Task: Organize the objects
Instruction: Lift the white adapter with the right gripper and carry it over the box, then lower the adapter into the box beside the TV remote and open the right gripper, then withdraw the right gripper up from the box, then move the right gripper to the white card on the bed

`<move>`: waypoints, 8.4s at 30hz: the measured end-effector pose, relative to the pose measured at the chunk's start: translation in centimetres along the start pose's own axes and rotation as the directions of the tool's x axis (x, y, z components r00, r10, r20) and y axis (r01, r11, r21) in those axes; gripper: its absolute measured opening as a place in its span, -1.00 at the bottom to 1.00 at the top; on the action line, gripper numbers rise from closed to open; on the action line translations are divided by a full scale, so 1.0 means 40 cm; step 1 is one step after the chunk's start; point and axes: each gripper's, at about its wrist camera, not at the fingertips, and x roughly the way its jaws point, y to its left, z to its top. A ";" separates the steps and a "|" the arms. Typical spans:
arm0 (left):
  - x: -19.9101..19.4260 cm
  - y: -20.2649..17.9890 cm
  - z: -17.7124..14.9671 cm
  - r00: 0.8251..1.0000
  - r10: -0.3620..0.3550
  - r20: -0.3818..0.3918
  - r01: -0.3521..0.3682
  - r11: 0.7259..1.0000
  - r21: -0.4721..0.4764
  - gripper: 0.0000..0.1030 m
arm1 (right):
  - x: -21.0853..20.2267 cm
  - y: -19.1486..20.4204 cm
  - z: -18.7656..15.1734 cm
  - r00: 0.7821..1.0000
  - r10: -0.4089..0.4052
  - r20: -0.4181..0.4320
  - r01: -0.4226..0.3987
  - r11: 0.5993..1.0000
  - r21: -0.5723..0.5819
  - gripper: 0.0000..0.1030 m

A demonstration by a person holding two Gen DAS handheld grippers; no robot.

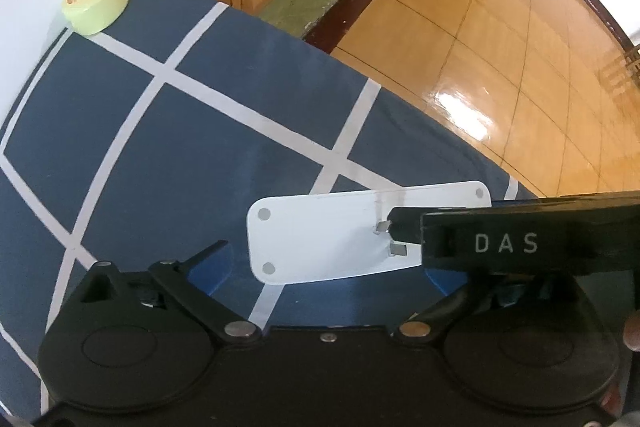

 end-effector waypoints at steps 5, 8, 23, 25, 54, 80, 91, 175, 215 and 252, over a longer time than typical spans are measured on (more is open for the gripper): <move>0.016 -0.001 0.008 1.000 -0.007 -0.020 0.006 1.000 -0.007 0.89 | 0.001 0.001 0.000 1.000 0.000 0.003 0.000 1.000 -0.008 0.59; 0.020 -0.006 0.008 1.000 0.004 -0.021 -0.004 1.000 -0.004 0.86 | 0.002 0.005 0.000 1.000 -0.004 0.004 0.004 1.000 -0.018 0.58; -0.009 0.008 -0.021 0.999 0.028 -0.018 -0.029 0.998 -0.063 0.85 | -0.008 0.032 -0.014 1.000 0.008 -0.003 -0.008 0.998 -0.069 0.58; -0.026 0.013 -0.030 0.999 0.036 -0.011 -0.037 0.996 -0.079 0.85 | -0.016 0.044 -0.019 1.000 0.014 -0.001 -0.014 0.996 -0.086 0.58; -0.453 0.045 -0.462 0.955 0.276 0.114 -0.199 0.874 -0.444 0.84 | -0.286 0.306 -0.375 0.979 0.201 -0.030 -0.190 0.857 -0.478 0.58; -0.631 0.163 -1.112 0.914 0.407 0.005 -0.240 0.550 -0.800 0.83 | -0.281 0.604 -0.961 0.945 0.196 -0.263 -0.328 0.559 -0.762 0.58; -0.548 0.207 -1.221 0.939 0.342 -0.035 -0.215 0.506 -0.836 0.83 | -0.175 0.622 -1.052 0.942 0.111 -0.315 -0.324 0.540 -0.777 0.58; -0.631 0.078 -1.109 0.928 0.361 0.090 -0.184 0.656 -0.732 1.00 | -0.405 0.406 -0.852 0.980 0.194 -0.035 -0.169 0.736 -0.655 1.00; -0.236 0.029 -0.552 0.970 0.243 -0.034 -0.224 0.822 -0.524 1.00 | -0.160 0.024 -0.394 0.999 -0.036 0.000 0.034 0.937 -0.348 0.97; -0.104 0.002 -0.348 0.986 0.156 -0.057 -0.166 0.903 -0.395 1.00 | -0.099 -0.097 -0.221 0.986 -0.156 0.059 0.166 0.956 -0.240 0.19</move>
